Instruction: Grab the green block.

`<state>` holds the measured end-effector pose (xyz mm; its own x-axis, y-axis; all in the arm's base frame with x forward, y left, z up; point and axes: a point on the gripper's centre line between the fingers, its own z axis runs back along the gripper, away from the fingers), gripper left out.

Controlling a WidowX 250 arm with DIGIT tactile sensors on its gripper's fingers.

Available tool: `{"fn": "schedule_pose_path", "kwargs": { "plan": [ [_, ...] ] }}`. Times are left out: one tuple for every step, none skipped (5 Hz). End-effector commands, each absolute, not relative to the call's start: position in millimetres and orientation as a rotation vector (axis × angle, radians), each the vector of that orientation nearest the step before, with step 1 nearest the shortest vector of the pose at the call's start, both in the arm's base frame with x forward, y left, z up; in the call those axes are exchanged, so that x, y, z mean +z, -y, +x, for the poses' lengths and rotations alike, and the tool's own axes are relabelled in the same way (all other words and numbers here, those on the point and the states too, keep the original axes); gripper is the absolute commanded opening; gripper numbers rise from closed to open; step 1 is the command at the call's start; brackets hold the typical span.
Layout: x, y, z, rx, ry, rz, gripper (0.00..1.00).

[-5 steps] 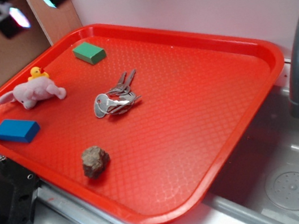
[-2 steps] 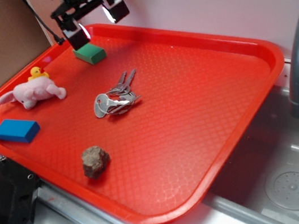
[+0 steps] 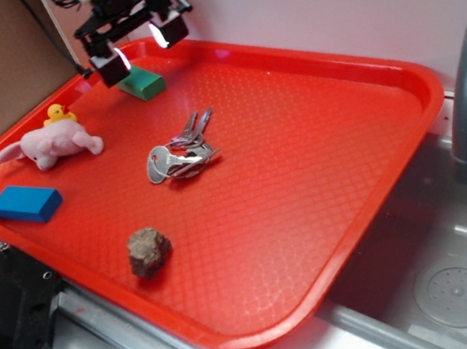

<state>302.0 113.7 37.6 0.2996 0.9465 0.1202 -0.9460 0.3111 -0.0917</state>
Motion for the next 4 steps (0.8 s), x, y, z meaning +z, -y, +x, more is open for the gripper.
{"fn": "schedule_pose_path", "kwargs": {
  "plan": [
    [41,-133,292,1.259,0.177,-0.016,1.0],
    [26,-125,300,1.244,0.168,-0.015,1.0],
    [15,-118,310,1.232,0.14,0.003,1.0],
    [16,-112,308,1.214,0.145,0.006,0.0]
  ]
}}
